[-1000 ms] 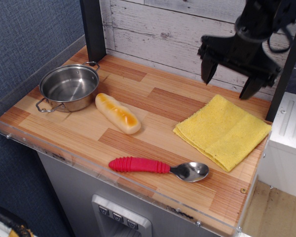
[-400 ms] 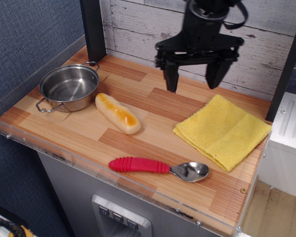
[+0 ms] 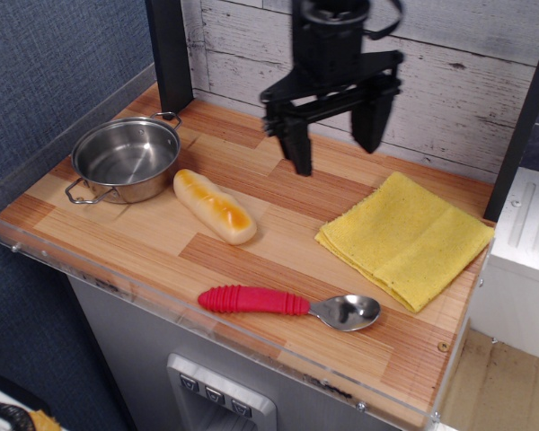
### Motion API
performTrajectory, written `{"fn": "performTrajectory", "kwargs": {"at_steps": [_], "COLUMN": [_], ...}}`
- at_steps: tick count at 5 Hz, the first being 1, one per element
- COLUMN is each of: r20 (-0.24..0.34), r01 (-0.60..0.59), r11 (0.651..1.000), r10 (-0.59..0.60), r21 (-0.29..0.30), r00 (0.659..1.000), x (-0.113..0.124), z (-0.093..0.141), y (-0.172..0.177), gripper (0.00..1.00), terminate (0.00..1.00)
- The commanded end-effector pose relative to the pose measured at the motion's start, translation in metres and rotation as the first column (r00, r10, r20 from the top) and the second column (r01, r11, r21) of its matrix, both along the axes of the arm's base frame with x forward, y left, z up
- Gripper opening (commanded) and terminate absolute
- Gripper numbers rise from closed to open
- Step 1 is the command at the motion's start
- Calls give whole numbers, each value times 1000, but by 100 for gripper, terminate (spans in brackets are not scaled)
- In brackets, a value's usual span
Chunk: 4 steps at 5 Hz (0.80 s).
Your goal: Place the bread on the yellow cloth.
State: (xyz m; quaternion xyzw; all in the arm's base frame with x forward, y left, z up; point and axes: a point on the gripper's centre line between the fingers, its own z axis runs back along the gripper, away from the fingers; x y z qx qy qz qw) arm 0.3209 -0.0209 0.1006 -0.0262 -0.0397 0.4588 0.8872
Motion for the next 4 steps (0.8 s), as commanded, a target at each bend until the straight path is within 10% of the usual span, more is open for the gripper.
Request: {"fn": "performTrajectory", "kwargs": {"at_steps": [1,4], "r20": [-71,-147], "r01": [-143,-85], "r11": [988,994], "r10": [139,75], "r21": [-59,-63], "r00": [988,986], "x": [-6,-7], "z": [-12,-38], "y": [58,72], "gripper": [100,100], "terminate": [0,0]}}
